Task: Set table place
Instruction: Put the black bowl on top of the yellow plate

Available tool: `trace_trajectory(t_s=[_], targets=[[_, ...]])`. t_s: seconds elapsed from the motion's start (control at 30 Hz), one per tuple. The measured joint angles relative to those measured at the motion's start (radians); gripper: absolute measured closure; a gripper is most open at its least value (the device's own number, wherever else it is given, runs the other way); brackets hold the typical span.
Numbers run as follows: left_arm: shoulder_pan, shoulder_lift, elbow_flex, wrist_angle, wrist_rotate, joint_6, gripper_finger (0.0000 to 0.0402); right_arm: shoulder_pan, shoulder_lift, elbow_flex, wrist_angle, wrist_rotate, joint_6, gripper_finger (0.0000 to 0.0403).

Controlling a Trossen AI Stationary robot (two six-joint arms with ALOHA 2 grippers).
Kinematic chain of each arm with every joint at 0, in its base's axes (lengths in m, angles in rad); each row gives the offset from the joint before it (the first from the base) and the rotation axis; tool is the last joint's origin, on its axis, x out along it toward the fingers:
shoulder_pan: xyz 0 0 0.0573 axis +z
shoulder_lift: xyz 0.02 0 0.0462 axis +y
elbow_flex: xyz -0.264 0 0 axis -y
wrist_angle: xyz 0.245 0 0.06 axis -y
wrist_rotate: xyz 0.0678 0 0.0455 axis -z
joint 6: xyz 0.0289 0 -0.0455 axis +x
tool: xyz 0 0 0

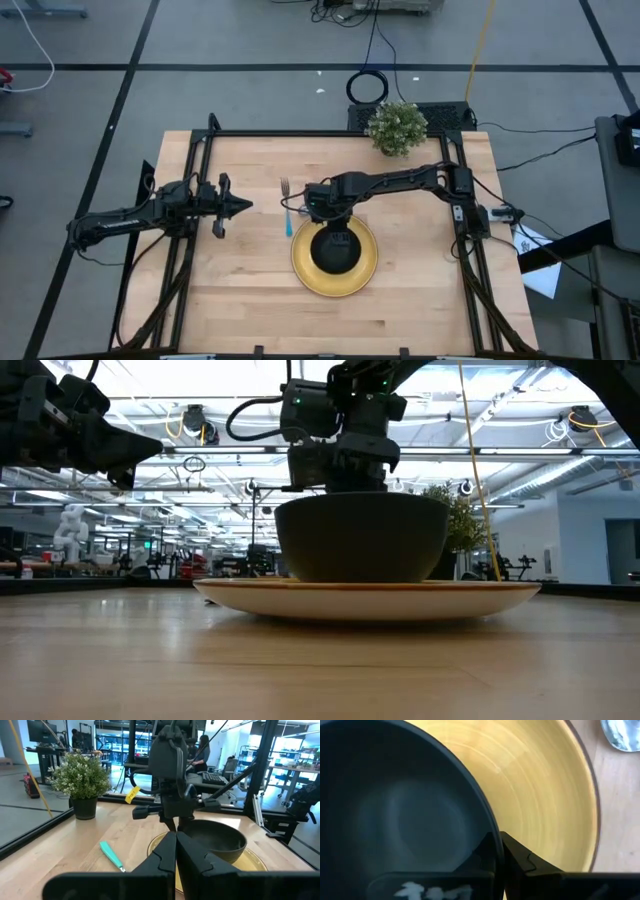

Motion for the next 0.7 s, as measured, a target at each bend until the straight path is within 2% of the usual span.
trace_trajectory(t_s=[0.7], targets=[[0.0, 0.0, 0.0, 0.001, 0.0, 0.0, 0.0385, 0.001, 0.0, -0.009, 0.039, 0.0, 0.013, 0.0403]])
